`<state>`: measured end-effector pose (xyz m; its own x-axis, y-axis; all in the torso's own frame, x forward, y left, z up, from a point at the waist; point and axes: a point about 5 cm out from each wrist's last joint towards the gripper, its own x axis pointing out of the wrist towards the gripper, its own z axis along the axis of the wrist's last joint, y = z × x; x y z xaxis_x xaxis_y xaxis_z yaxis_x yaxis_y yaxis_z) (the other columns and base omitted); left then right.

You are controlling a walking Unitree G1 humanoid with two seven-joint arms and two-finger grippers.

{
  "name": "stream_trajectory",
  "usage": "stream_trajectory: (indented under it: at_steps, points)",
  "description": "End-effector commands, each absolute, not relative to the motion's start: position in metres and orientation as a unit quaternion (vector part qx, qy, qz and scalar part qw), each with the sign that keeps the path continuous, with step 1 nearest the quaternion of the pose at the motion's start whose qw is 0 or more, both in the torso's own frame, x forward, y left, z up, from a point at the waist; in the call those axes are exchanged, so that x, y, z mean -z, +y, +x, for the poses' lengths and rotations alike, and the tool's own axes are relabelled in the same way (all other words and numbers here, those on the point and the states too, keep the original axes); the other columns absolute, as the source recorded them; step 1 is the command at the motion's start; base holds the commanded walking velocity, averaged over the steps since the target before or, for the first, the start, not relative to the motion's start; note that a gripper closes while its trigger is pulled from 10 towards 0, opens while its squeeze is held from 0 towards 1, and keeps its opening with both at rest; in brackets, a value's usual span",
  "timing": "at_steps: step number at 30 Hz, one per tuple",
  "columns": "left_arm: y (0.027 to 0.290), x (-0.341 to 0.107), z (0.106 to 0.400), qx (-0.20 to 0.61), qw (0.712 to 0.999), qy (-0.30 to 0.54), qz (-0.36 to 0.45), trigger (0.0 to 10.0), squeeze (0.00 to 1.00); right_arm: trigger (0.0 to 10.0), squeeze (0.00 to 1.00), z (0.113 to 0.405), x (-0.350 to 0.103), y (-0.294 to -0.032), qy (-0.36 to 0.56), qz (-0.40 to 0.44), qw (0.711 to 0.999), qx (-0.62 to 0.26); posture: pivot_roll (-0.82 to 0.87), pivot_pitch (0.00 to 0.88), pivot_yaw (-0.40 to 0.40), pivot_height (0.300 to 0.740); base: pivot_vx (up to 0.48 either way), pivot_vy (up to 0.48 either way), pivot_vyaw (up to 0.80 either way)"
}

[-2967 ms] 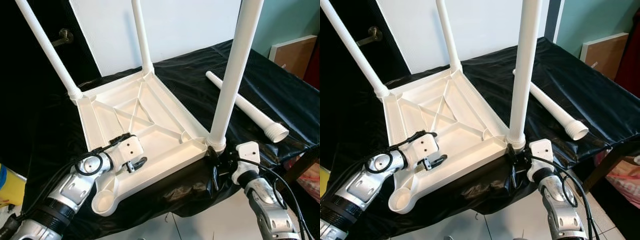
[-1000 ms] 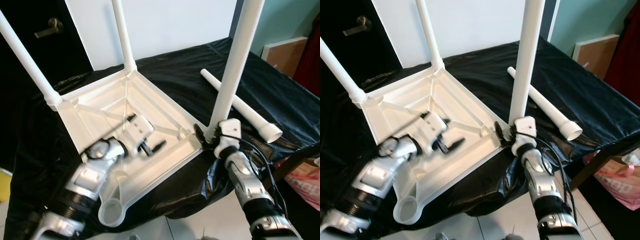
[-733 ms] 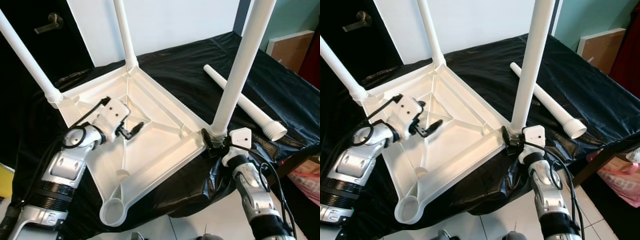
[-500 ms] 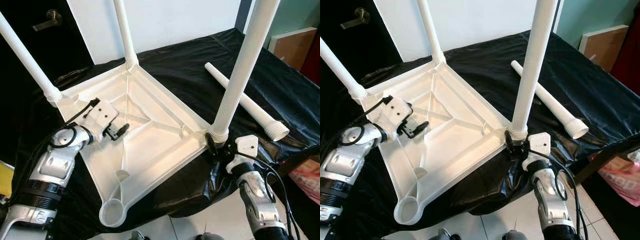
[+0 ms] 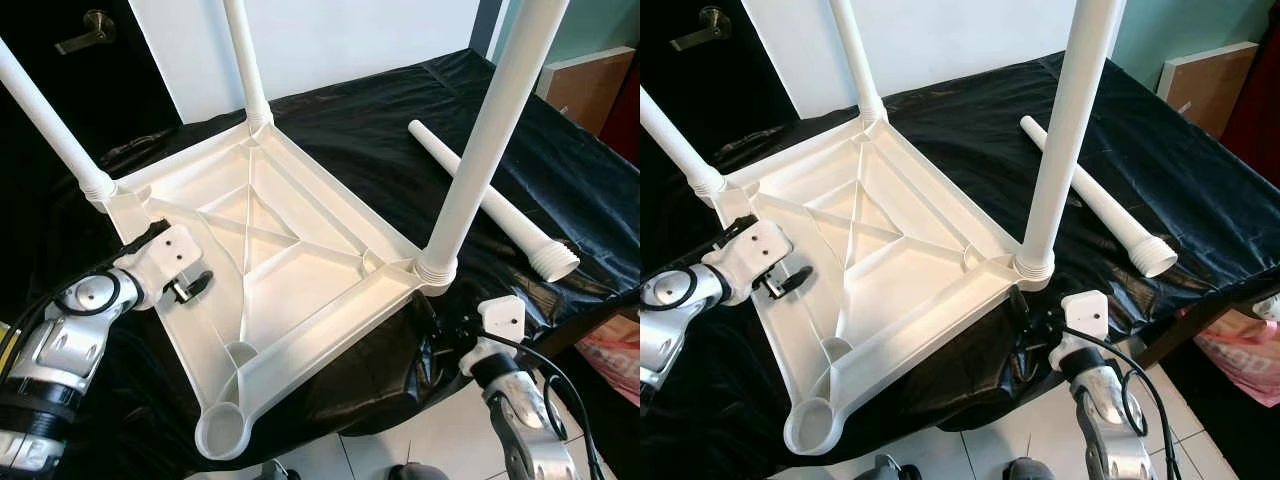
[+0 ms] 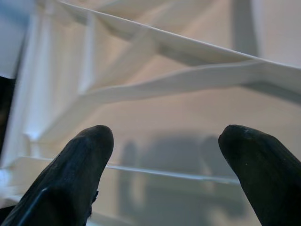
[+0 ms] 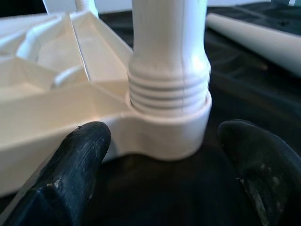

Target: Building children table

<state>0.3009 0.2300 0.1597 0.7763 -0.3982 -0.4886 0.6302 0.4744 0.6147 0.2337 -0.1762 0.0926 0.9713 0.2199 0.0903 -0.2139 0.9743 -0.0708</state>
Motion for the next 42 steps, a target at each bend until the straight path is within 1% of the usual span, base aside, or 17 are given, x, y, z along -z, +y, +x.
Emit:
stream_trajectory:
  at_steps: [1,2,3,4,6,7,11,18,22,24,29,33,38,39,42]
  points:
    - [0.223,-0.15,0.289,0.356,0.823,0.16,0.413,10.0,0.0,10.0,0.0,0.227,-0.093,-0.178,-0.039,-0.029,0.992,-0.118,-0.1,0.122,0.079,0.74,0.0,0.0,0.0]
    - [0.223,-0.15,0.289,0.356,0.823,0.16,0.413,10.0,0.0,10.0,0.0,0.227,-0.093,-0.178,-0.039,-0.029,0.992,-0.118,-0.1,0.122,0.079,0.74,0.0,0.0,0.0]
    - [0.219,-0.145,0.283,0.381,0.812,0.168,0.409,10.0,0.0,10.0,0.0,0.224,-0.093,-0.18,-0.035,-0.032,0.992,-0.118,-0.1,0.123,0.08,0.74,0.0,0.0,0.0]
    - [0.219,-0.145,0.283,0.381,0.812,0.168,0.409,10.0,0.0,10.0,0.0,0.224,-0.093,-0.18,-0.035,-0.032,0.992,-0.118,-0.1,0.123,0.08,0.74,0.0,0.0,0.0]
    - [0.21,-0.137,0.269,0.43,0.79,0.184,0.396,10.0,0.0,10.0,0.0,0.22,-0.094,-0.182,-0.029,-0.034,0.992,-0.117,-0.1,0.125,0.082,0.74,0.0,0.0,0.0]
    - [0.21,-0.137,0.269,0.43,0.79,0.184,0.396,10.0,0.0,10.0,0.0,0.22,-0.094,-0.182,-0.029,-0.034,0.992,-0.117,-0.1,0.125,0.082,0.74,0.0,0.0,0.0]
    - [0.195,-0.131,0.252,0.488,0.767,0.195,0.368,10.0,0.0,10.0,0.0,0.222,-0.096,-0.182,-0.022,-0.03,0.993,-0.11,-0.1,0.128,0.082,0.74,0.0,0.0,0.0]
    - [0.191,-0.131,0.249,0.501,0.76,0.194,0.365,10.0,0.0,10.0,0.0,0.226,-0.096,-0.18,-0.017,-0.03,0.993,-0.109,-0.1,0.132,0.08,0.74,0.0,0.0,0.0]
    - [0.18,-0.133,0.24,0.531,0.75,0.194,0.342,10.0,0.0,10.0,0.0,0.241,-0.099,-0.174,0.005,-0.027,0.993,-0.115,-0.1,0.134,0.083,0.74,0.0,0.0,0.0]
    - [0.18,-0.133,0.24,0.531,0.75,0.194,0.342,10.0,0.0,10.0,0.0,0.241,-0.099,-0.174,0.005,-0.027,0.993,-0.115,-0.1,0.134,0.083,0.74,0.0,0.0,0.0]
    - [0.169,-0.133,0.228,0.559,0.738,0.2,0.319,10.0,0.0,10.0,0.0,0.264,-0.099,-0.159,0.031,-0.021,0.987,-0.155,-0.09,0.132,0.084,0.74,0.0,0.0,0.0]
    - [0.166,-0.134,0.227,0.563,0.737,0.199,0.316,10.0,0.0,10.0,0.0,0.269,-0.1,-0.156,0.033,-0.024,0.986,-0.164,-0.08,0.133,0.081,0.74,0.0,0.0,0.0]
    - [0.147,-0.132,0.219,0.582,0.735,0.19,0.291,10.0,0.0,10.0,0.0,0.293,-0.108,-0.143,0.02,-0.055,0.978,-0.201,-0.08,0.129,0.077,0.74,0.0,0.0,0.0]
    - [0.147,-0.132,0.219,0.582,0.735,0.19,0.291,10.0,0.0,10.0,0.0,0.293,-0.108,-0.143,0.02,-0.055,0.978,-0.201,-0.08,0.129,0.077,0.74,0.0,0.0,0.0]
    - [0.133,-0.129,0.217,0.589,0.736,0.185,0.276,10.0,0.0,10.0,0.0,0.307,-0.112,-0.139,0.013,-0.061,0.977,-0.203,-0.08,0.128,0.076,0.74,0.0,0.0,0.0]
